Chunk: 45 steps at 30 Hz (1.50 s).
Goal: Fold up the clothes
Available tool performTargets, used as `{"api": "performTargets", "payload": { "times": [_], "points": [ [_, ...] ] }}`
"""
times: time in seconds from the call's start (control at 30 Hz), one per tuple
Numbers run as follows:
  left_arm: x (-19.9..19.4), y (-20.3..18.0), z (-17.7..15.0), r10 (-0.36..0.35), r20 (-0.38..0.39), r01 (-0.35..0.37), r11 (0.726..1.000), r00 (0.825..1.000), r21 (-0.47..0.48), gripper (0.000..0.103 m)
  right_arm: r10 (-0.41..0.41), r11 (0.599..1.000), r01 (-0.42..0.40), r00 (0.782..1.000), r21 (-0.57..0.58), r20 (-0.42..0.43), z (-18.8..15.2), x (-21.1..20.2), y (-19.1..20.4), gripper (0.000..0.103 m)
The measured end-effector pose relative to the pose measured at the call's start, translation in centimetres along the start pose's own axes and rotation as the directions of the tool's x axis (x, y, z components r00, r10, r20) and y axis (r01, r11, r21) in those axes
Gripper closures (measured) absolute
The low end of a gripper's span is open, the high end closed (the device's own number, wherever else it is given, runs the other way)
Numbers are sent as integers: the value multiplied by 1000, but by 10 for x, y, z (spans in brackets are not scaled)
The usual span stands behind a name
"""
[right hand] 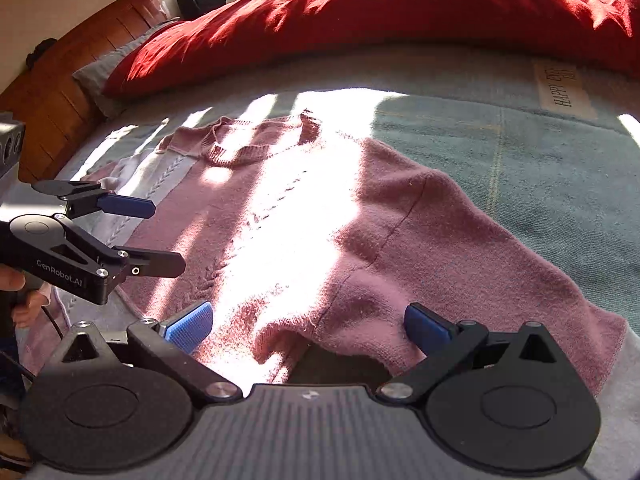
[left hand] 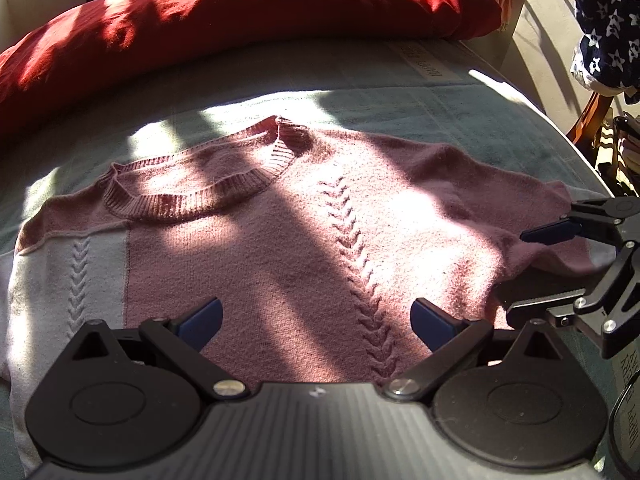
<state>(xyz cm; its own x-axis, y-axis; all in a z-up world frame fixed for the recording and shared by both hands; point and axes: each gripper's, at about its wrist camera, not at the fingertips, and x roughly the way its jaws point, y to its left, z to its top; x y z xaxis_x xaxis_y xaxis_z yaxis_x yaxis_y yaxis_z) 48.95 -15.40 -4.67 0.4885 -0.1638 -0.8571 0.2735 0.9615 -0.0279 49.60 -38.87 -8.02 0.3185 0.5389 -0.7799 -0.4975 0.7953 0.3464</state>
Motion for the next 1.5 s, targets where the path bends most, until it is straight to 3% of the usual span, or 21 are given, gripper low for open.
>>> {"api": "performTargets", "payload": {
  "times": [0.2, 0.33, 0.5, 0.6, 0.73, 0.9, 1.03, 1.1, 1.3, 1.4, 1.5],
  "points": [
    [1, -2, 3, -38, -19, 38, 999, 999, -1, 3, -58, 998, 59, 997, 14, -51, -34, -19, -3, 0],
    [9, -11, 16, -69, -16, 69, 998, 998, 9, 3, -52, 999, 52, 999, 16, 13, -23, -34, 1, 0],
    [24, -29, 33, -108, -25, 109, 994, 994, 31, 3, 13, 999, -10, 998, -48, 57, -8, -11, 17, 0],
    [25, -37, 36, -113, -26, 114, 991, 993, 69, 3, 8, 998, -8, 1000, -55, -2, -19, 6, 16, 0],
    [26, -41, 35, -121, -40, 124, 988, 992, 96, 3, -34, 998, 33, 999, -51, -12, -43, -19, 9, 0],
    [30, -51, 41, -132, -39, 135, 986, 990, 96, 3, -137, 989, 133, 988, 56, 66, -44, -59, -24, 0],
    [32, -64, 45, -143, -35, 147, 982, 989, 120, 3, -207, 958, 193, 977, 214, 47, -51, -60, -76, 0],
    [32, -69, 45, -138, -40, 142, 978, 990, 149, 3, -244, 945, 229, 969, 234, 33, -65, -65, -94, 0],
    [34, -70, 46, -99, -53, 107, 978, 994, 178, 3, -353, 868, 306, 934, 392, 53, -93, -114, -130, 0],
    [35, -71, 49, -101, -55, 109, 982, 993, 153, 3, -412, 808, 318, 907, 496, 89, -101, -135, -152, 0],
    [38, -78, 52, -105, -52, 112, 981, 993, 158, 3, -400, 765, 251, 907, 593, 131, -109, -145, -174, 0]
  ]
}}
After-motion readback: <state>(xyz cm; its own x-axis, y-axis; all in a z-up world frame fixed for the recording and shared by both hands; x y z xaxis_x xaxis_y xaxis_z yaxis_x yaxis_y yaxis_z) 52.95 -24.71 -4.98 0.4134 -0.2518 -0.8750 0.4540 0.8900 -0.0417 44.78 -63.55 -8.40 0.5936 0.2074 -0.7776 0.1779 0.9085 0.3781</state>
